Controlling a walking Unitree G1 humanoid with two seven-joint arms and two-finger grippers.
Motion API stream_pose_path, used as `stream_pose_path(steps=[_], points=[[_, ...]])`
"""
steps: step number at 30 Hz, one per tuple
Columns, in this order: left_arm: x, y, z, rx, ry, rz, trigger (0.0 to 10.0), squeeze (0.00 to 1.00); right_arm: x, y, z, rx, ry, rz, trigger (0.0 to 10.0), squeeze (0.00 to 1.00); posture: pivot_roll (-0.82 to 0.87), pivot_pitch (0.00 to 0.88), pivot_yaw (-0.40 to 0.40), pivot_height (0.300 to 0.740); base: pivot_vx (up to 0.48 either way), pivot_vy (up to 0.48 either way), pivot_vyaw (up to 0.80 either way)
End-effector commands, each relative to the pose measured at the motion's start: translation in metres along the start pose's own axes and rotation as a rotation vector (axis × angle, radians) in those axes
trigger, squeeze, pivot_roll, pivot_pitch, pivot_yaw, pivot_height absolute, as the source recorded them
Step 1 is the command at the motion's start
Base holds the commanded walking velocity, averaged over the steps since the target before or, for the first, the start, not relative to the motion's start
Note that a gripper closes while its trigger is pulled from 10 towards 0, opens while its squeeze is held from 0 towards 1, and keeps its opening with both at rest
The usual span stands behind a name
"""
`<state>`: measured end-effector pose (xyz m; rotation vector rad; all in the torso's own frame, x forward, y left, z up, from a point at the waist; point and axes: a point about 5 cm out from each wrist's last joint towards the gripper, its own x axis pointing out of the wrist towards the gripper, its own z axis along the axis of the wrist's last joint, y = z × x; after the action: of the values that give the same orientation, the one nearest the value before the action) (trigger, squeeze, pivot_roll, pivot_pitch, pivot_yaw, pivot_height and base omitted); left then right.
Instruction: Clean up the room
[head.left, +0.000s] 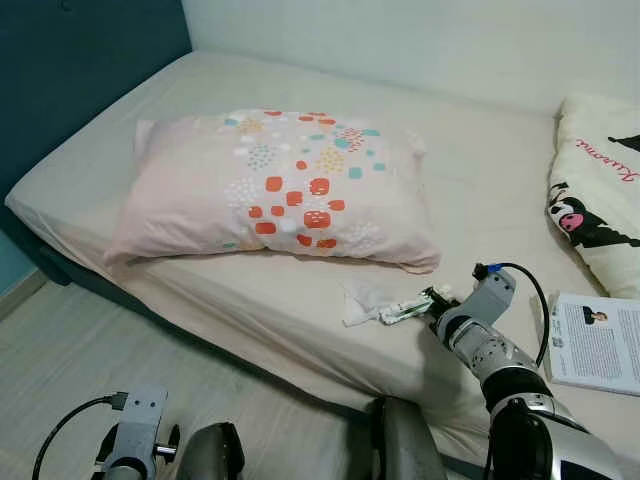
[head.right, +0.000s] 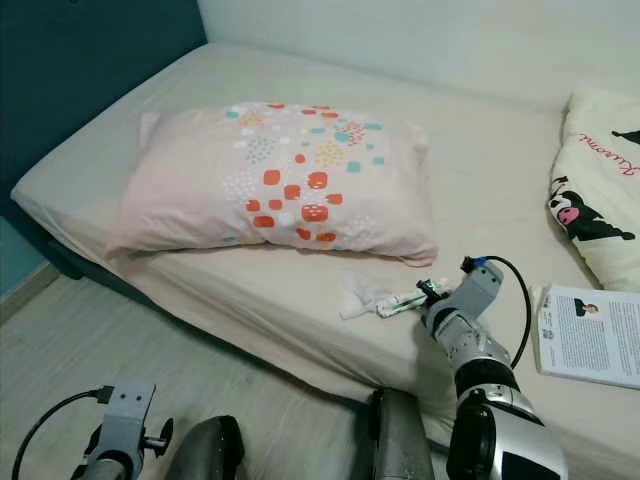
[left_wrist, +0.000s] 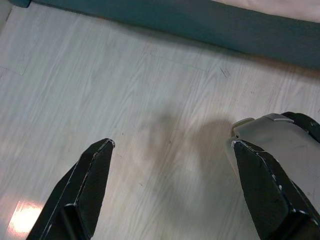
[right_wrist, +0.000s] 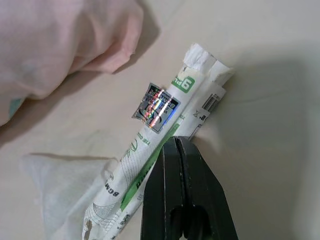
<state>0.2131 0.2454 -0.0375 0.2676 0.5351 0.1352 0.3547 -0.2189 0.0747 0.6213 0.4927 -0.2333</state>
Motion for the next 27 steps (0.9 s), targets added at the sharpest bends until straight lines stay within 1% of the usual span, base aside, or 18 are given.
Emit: stream_pose_path(steps=[1,2,3,4,7,12,16,18,19,20,21,22,26,27], points=[[-0.004,0.005,-0.008,0.026,0.02,-0.001,10.0,0.0,0.001,-0.003,-0.009,-0.027,0.055,-0.018,0.0,0.0,0.02,0.254,-0.014,0.549,0.0,0.0,0.0],[-0.004,0.005,-0.008,0.027,0.02,-0.002,10.0,0.0,0.001,-0.004,-0.01,-0.027,0.052,-0.022,10.0,0.0,0.02,0.254,-0.012,0.549,0.0,0.0,0.0],[-0.004,0.005,-0.008,0.027,0.02,-0.002,10.0,0.0,0.001,-0.004,-0.01,-0.027,0.052,-0.022,10.0,0.0,0.02,0.254,-0.012,0.549,0.0,0.0,0.0],[-0.004,0.005,-0.007,0.028,0.018,-0.004,10.0,0.0,0.0,-0.004,-0.008,-0.002,0.037,-0.01,10.0,1.0,0.02,0.253,-0.011,0.549,0.0,0.0,0.0],[-0.004,0.004,-0.006,0.031,0.012,-0.009,10.0,0.0,0.0,0.001,-0.005,0.068,0.006,0.052,10.0,1.0,0.02,0.258,-0.003,0.549,0.0,0.0,0.0],[-0.005,0.005,-0.006,0.037,0.005,-0.014,10.0,0.0,0.001,0.004,-0.005,0.091,-0.002,0.071,10.0,1.0,0.02,0.267,0.0,0.549,0.0,0.0,0.0],[-0.005,0.005,-0.006,0.039,0.001,-0.015,10.0,0.0,0.001,0.006,-0.004,0.098,-0.007,0.079,10.0,1.0,0.02,0.272,0.001,0.549,0.0,0.0,0.0],[-0.006,0.004,-0.004,0.038,-0.007,-0.017,10.0,0.0,0.001,0.016,0.003,0.095,-0.031,0.138,10.0,1.0,0.02,0.281,-0.003,0.549,0.0,0.0,0.0],[-0.006,0.004,-0.004,0.038,-0.007,-0.017,10.0,0.0,0.001,0.016,0.003,0.095,-0.031,0.138,10.0,1.0,0.02,0.281,-0.003,0.549,0.0,0.0,0.0],[-0.006,0.004,-0.004,0.038,-0.012,-0.018,10.0,0.0,0.001,0.021,0.006,0.085,-0.039,0.163,10.0,1.0,0.02,0.286,-0.006,0.549,0.0,0.0,0.0],[-0.006,0.004,-0.004,0.038,-0.012,-0.018,10.0,0.0,0.001,0.021,0.006,0.085,-0.039,0.163,10.0,1.0,0.02,0.286,-0.006,0.549,0.0,0.0,0.0],[-0.006,0.004,-0.003,0.036,-0.017,-0.017,10.0,0.0,0.001,0.025,0.011,0.083,-0.05,0.181,10.0,1.0,0.02,0.289,-0.012,0.549,0.0,0.0,0.0],[-0.006,0.004,-0.002,0.033,-0.024,-0.016,10.0,0.0,0.0,0.028,0.016,0.082,-0.061,0.198,10.0,1.0,0.02,0.294,-0.014,0.549,0.0,0.0,0.0],[-0.007,0.004,-0.003,0.032,-0.024,-0.015,10.0,0.0,0.0,0.027,0.016,0.081,-0.057,0.183,10.0,1.0,0.02,0.297,-0.013,0.549,0.0,0.0,0.0]])
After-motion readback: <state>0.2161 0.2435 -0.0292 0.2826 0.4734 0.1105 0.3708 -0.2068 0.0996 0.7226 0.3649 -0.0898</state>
